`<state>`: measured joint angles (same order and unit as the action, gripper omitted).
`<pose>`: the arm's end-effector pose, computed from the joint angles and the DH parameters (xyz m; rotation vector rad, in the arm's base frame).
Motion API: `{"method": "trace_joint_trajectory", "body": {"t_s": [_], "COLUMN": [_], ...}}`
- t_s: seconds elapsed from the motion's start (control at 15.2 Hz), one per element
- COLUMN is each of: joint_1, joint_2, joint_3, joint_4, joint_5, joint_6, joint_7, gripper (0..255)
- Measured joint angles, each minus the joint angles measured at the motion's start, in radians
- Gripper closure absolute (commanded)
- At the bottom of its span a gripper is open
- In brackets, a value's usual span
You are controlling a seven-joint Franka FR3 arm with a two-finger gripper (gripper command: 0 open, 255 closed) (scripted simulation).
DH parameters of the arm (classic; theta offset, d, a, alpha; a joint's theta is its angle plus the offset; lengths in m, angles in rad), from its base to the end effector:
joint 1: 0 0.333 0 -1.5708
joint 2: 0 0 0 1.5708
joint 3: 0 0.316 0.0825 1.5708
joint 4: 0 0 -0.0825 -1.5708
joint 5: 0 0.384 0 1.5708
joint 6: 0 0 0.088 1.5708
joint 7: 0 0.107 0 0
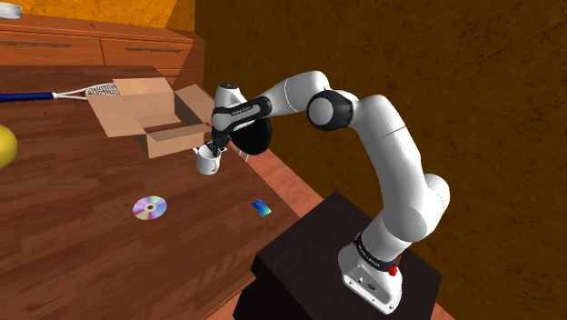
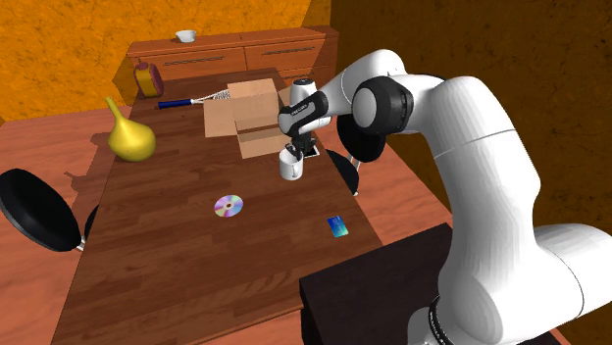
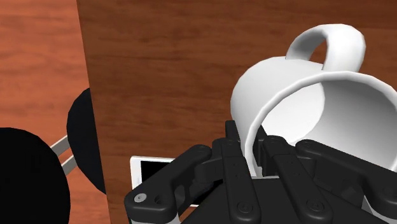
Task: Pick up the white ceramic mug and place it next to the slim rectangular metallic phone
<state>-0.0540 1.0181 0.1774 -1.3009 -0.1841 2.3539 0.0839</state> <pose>0.7414 0.0577 0.1314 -3.1177 -0.1240 -0.0782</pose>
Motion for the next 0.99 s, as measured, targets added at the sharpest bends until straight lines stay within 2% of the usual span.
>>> {"method": "trace_joint_trajectory", "body": {"t_s": [0.07, 0.46, 0.73, 0.99], "joint_1": [0.0, 0.0, -0.011, -0.013], "joint_2": [0.0, 0.0, -0.085, -0.105], "joint_3": [0.0, 0.0, 0.01, 0.012], "joint_4": [0.001, 0.001, -0.048, -0.056], "joint_5": [0.0, 0.0, 0.007, 0.009], "joint_6": [0.0, 0.0, -0.036, -0.049], "joint_7": [0.0, 0.0, -0.003, -0.003], "gripper": [0, 0, 0, 0]}}
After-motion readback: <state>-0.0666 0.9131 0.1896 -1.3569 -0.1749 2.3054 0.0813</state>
